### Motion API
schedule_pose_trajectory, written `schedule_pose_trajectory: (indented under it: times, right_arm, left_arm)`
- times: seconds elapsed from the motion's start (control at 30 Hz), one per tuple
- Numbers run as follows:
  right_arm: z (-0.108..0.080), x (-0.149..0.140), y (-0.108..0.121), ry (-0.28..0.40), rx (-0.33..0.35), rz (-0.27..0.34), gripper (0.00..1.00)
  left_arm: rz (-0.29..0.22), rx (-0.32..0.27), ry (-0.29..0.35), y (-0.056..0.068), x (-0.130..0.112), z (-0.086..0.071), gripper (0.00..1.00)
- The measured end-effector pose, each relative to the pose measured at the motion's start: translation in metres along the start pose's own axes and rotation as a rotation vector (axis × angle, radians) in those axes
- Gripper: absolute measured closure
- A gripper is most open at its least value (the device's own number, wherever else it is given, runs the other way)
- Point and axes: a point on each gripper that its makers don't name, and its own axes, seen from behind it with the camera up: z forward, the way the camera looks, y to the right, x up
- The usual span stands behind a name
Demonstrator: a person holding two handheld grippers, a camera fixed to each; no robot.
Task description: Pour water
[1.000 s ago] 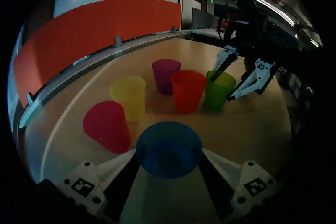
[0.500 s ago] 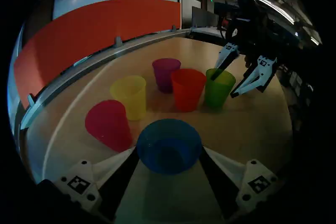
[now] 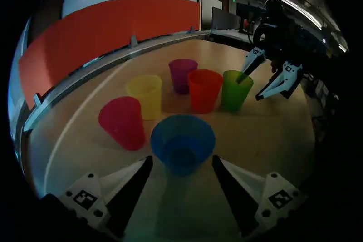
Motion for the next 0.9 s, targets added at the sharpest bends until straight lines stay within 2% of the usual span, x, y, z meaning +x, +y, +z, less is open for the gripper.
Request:
schedule_pose_trajectory:
  times: [0.3,0.5,0.7,0.9]
  right_arm:
    - [-0.02,0.005,-0.005,0.071,-0.05,0.03,0.0]
    - [-0.037,0.014,-0.012,0.138,-0.075,0.047,0.0]
    - [-0.058,0.041,-0.007,0.254,-0.156,0.053,0.0]
    - [-0.086,0.08,0.002,0.413,-0.272,0.044,0.0]
  left_arm:
    - [-0.062,0.064,0.064,-0.004,-0.001,-0.026,0.02]
    - [-0.083,0.132,0.125,-0.008,0.003,-0.047,0.02]
    - [-0.113,0.23,0.226,-0.019,0.017,-0.07,0.02]
    - [-0.149,0.354,0.345,-0.031,0.035,-0.098,0.02]
